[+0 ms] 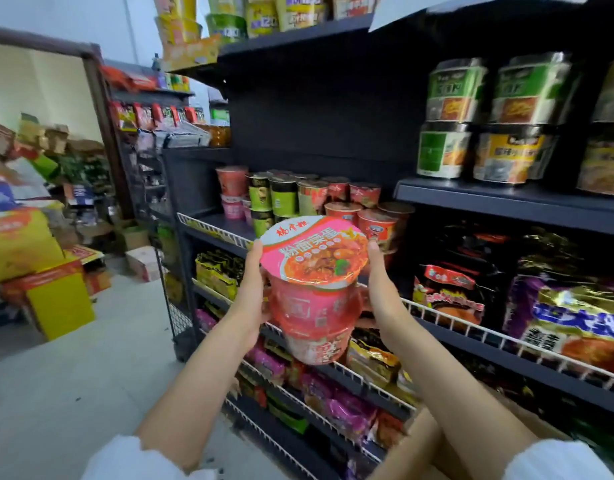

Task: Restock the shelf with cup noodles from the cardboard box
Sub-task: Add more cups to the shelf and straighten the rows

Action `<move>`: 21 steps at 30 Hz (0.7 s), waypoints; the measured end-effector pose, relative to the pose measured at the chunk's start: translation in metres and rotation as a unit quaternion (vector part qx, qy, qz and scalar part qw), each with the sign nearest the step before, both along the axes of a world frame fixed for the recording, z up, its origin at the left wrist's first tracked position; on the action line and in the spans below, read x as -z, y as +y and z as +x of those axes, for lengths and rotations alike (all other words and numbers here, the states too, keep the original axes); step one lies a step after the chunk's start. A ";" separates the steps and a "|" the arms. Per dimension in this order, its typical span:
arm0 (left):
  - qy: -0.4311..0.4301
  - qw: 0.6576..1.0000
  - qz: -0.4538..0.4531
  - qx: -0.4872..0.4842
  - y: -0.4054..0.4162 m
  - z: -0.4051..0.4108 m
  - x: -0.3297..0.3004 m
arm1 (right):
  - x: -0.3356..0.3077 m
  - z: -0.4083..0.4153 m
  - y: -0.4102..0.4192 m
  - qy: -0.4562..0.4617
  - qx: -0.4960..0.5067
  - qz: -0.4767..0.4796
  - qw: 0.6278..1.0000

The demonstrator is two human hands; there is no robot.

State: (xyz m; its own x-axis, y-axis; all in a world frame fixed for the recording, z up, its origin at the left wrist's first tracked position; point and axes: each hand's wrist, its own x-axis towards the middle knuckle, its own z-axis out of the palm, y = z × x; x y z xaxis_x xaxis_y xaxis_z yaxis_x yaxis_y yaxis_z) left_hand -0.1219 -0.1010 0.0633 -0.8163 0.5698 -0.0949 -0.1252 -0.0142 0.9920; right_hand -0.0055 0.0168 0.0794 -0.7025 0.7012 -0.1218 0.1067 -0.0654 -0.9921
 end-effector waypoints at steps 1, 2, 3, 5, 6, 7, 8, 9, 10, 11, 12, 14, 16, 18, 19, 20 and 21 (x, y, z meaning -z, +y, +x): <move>0.014 1.000 -0.002 0.005 -0.011 -0.020 -0.004 | -0.002 -0.024 -0.008 -0.003 -0.003 -0.009 1.000; 0.022 1.000 -0.005 0.010 -0.021 -0.041 -0.008 | -0.003 -0.048 -0.016 -0.004 -0.009 -0.014 1.000; 0.027 1.000 -0.009 0.013 -0.031 -0.063 -0.012 | -0.004 -0.071 -0.024 -0.004 -0.016 -0.015 1.000; 0.036 0.999 -0.014 0.012 -0.047 -0.105 -0.018 | -0.008 -0.113 -0.041 0.005 -0.024 -0.010 1.000; 0.039 0.999 -0.015 0.009 -0.055 -0.125 -0.020 | -0.010 -0.133 -0.047 0.010 -0.025 -0.006 1.000; 0.044 0.999 -0.016 0.007 -0.061 -0.143 -0.022 | -0.012 -0.153 -0.052 0.011 -0.024 -0.002 1.000; 0.048 0.999 -0.018 0.009 -0.066 -0.160 -0.024 | -0.014 -0.171 -0.055 0.013 -0.025 -0.001 1.000; 0.045 0.999 -0.014 0.011 -0.069 -0.177 -0.024 | -0.016 -0.188 -0.058 0.011 -0.025 -0.005 1.000; 0.042 0.999 -0.009 0.013 -0.072 -0.193 -0.025 | -0.019 -0.205 -0.060 0.009 -0.025 -0.009 1.000; 0.044 0.999 -0.003 0.017 -0.074 -0.209 -0.025 | -0.020 -0.221 -0.060 0.008 -0.026 -0.012 1.000; 0.047 0.999 0.004 0.019 -0.075 -0.224 -0.025 | -0.021 -0.238 -0.060 0.007 -0.029 -0.011 0.999; 0.055 0.998 0.014 0.015 -0.071 -0.259 -0.022 | -0.021 -0.274 -0.054 0.005 -0.035 -0.012 0.999; 0.062 0.998 0.031 0.003 -0.062 -0.291 -0.022 | -0.020 -0.312 -0.045 0.005 -0.039 -0.024 0.999; 0.077 0.996 0.033 -0.016 -0.049 -0.328 -0.022 | -0.018 -0.352 -0.032 0.014 -0.050 -0.033 0.998; 0.083 0.996 0.031 -0.025 -0.041 -0.348 -0.022 | -0.018 -0.373 -0.023 0.022 -0.058 -0.038 0.997; 0.083 0.996 0.031 -0.031 -0.033 -0.368 -0.023 | -0.018 -0.394 -0.015 0.034 -0.068 -0.043 0.996; 0.083 0.995 0.035 -0.034 -0.025 -0.391 -0.024 | -0.017 -0.416 -0.006 0.043 -0.079 -0.043 0.995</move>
State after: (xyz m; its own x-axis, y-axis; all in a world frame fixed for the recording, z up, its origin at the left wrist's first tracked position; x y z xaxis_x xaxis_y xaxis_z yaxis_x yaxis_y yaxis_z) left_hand -0.5131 -0.1264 0.0869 -0.8546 0.5128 0.0813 0.0430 -0.0861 0.9954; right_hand -0.4218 0.0111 0.0967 -0.8136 0.5706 -0.1116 0.0373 -0.1404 -0.9894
